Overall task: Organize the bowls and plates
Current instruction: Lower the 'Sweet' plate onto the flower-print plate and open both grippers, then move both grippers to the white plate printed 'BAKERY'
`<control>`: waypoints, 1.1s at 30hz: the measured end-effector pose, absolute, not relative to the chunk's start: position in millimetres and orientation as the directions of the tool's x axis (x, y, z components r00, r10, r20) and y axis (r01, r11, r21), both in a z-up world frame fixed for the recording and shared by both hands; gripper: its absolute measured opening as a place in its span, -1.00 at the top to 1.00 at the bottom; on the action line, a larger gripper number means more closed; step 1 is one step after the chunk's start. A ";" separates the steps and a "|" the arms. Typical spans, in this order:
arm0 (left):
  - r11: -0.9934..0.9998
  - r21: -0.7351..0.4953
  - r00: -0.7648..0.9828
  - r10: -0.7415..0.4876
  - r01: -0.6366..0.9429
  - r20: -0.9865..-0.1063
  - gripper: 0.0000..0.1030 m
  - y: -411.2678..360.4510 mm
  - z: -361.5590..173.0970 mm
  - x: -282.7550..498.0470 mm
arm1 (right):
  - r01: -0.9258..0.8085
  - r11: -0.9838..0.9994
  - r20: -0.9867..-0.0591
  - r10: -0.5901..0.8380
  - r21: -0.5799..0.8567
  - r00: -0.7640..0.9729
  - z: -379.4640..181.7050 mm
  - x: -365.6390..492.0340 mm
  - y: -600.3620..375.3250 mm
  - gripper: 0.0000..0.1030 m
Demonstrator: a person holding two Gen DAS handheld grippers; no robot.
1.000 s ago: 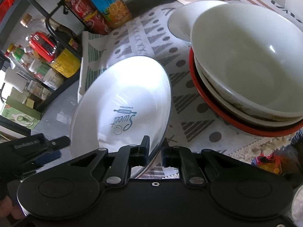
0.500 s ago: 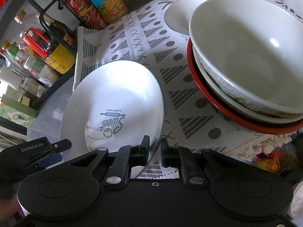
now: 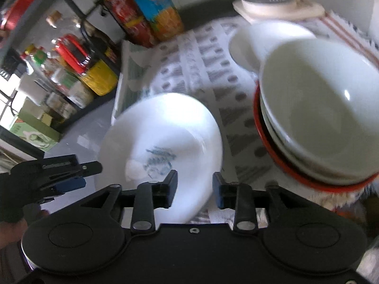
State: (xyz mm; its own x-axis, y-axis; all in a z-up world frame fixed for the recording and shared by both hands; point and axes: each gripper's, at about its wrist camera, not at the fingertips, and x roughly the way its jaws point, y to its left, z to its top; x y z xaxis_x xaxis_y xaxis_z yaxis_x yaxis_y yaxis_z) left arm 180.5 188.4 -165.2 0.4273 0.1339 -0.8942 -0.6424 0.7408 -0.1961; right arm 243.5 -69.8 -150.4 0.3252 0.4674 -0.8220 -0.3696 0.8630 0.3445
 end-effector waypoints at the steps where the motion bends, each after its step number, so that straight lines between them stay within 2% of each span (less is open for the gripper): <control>1: 0.741 -0.196 0.429 0.136 -0.643 -0.893 -0.27 188.2 -163.0 182.6 | -0.384 0.859 -0.814 0.472 0.339 0.338 -146.2 244.1 -69.1 0.07; 5: 0.750 -0.199 0.444 0.139 -0.631 -0.885 -0.46 186.4 -153.7 192.6 | -0.421 0.849 -0.793 0.483 0.319 0.372 -133.2 251.0 -65.6 -0.08; 10: 0.761 -0.207 0.461 0.133 -0.615 -0.878 -0.53 184.5 -145.7 206.6 | -0.429 0.848 -0.769 0.489 0.310 0.411 -118.3 263.8 -65.7 -0.41; 15: 0.778 -0.221 0.478 0.114 -0.588 -0.871 -0.55 182.4 -139.1 225.0 | -0.411 0.840 -0.742 0.521 0.356 0.422 -103.2 283.5 -68.6 -0.62; 26: 0.820 -0.260 0.521 0.053 -0.509 -0.852 -0.57 183.2 -131.2 279.4 | -0.304 0.870 -0.715 0.492 0.387 0.497 -91.1 331.6 -83.9 -0.79; 33: 0.857 -0.263 0.522 0.008 -0.443 -0.853 -0.58 175.6 -132.8 315.3 | -0.205 0.905 -0.718 0.422 0.373 0.554 -90.1 356.3 -102.3 -0.80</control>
State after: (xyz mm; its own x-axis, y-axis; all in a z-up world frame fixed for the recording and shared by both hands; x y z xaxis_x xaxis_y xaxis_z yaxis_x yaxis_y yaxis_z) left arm 315.3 175.6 -132.8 0.5220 0.0083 -0.8529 -0.4434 0.8568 -0.2630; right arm 356.3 -102.3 -90.1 0.5539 0.4217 -0.7179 -0.2053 0.9048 0.3731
